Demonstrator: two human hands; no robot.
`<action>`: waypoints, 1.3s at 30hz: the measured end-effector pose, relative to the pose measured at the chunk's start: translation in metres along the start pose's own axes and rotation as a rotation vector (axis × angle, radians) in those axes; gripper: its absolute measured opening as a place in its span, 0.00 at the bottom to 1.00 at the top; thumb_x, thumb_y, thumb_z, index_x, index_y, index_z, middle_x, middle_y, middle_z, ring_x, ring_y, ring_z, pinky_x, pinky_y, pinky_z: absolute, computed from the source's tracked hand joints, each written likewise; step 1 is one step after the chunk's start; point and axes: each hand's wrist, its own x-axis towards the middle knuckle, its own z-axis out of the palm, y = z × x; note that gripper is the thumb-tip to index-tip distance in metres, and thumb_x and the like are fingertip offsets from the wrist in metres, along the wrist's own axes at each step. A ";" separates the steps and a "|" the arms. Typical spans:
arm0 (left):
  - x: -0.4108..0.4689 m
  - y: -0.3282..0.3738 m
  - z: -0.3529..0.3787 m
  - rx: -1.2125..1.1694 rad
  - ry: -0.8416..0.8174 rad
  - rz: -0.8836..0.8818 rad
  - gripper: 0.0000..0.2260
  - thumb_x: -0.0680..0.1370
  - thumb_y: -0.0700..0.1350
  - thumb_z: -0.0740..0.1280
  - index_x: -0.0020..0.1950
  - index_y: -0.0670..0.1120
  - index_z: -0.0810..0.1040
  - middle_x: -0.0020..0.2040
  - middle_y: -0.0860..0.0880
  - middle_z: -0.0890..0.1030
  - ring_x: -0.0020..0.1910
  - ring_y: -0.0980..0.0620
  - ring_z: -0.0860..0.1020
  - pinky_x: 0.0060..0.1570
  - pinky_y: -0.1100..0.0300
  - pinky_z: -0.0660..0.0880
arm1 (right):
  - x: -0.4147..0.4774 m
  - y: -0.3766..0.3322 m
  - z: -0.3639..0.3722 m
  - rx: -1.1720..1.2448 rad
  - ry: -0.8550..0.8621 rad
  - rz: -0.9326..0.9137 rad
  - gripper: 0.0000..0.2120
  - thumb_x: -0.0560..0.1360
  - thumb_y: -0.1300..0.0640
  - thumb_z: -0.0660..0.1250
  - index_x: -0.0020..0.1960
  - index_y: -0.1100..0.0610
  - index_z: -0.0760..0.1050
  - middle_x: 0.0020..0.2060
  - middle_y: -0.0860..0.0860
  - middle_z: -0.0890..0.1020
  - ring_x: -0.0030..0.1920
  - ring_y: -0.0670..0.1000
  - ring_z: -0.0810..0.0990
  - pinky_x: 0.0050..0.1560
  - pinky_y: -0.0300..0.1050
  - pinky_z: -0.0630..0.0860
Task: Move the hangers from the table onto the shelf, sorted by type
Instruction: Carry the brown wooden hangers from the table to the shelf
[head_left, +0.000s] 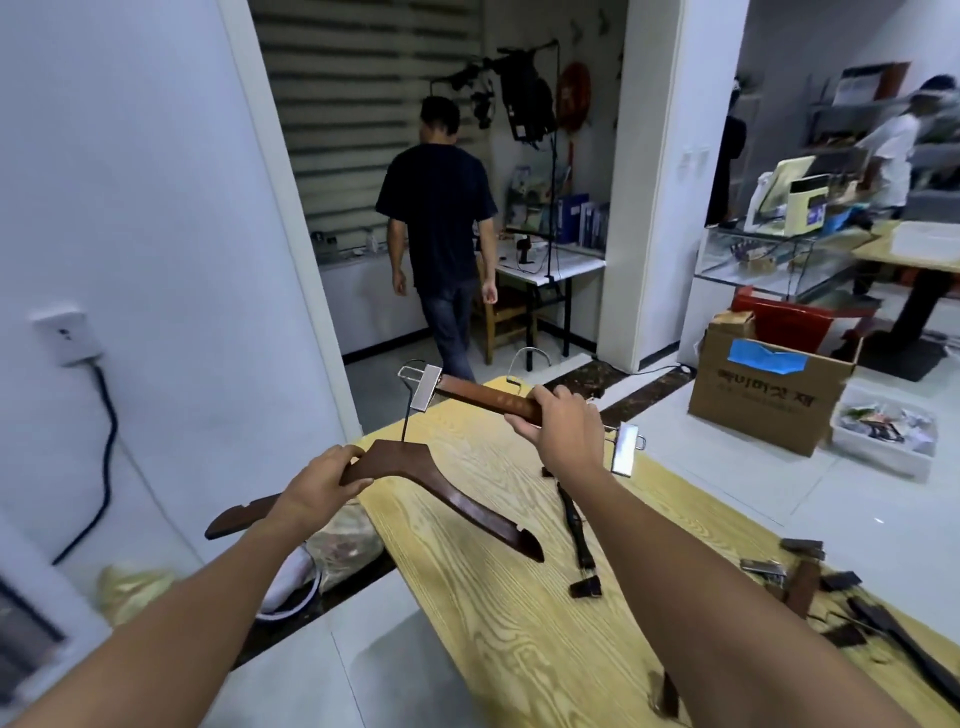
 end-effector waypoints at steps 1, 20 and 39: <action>-0.006 0.002 -0.002 0.004 0.010 -0.011 0.17 0.76 0.45 0.68 0.63 0.42 0.73 0.48 0.49 0.73 0.46 0.52 0.73 0.47 0.62 0.68 | -0.001 -0.002 -0.003 0.013 -0.007 -0.031 0.20 0.74 0.36 0.61 0.53 0.52 0.75 0.46 0.51 0.78 0.48 0.54 0.77 0.47 0.47 0.69; -0.205 -0.055 -0.109 0.024 0.276 -0.454 0.13 0.75 0.43 0.70 0.58 0.44 0.75 0.50 0.44 0.77 0.43 0.48 0.77 0.41 0.60 0.73 | -0.052 -0.201 -0.014 0.327 -0.117 -0.526 0.19 0.73 0.38 0.63 0.55 0.50 0.75 0.47 0.51 0.78 0.51 0.54 0.77 0.50 0.46 0.67; -0.609 -0.080 -0.170 0.095 0.593 -1.079 0.16 0.74 0.46 0.71 0.59 0.42 0.76 0.55 0.44 0.79 0.54 0.46 0.77 0.51 0.57 0.71 | -0.318 -0.453 -0.072 0.657 -0.362 -1.137 0.19 0.71 0.36 0.65 0.53 0.48 0.78 0.46 0.51 0.80 0.50 0.55 0.79 0.51 0.48 0.71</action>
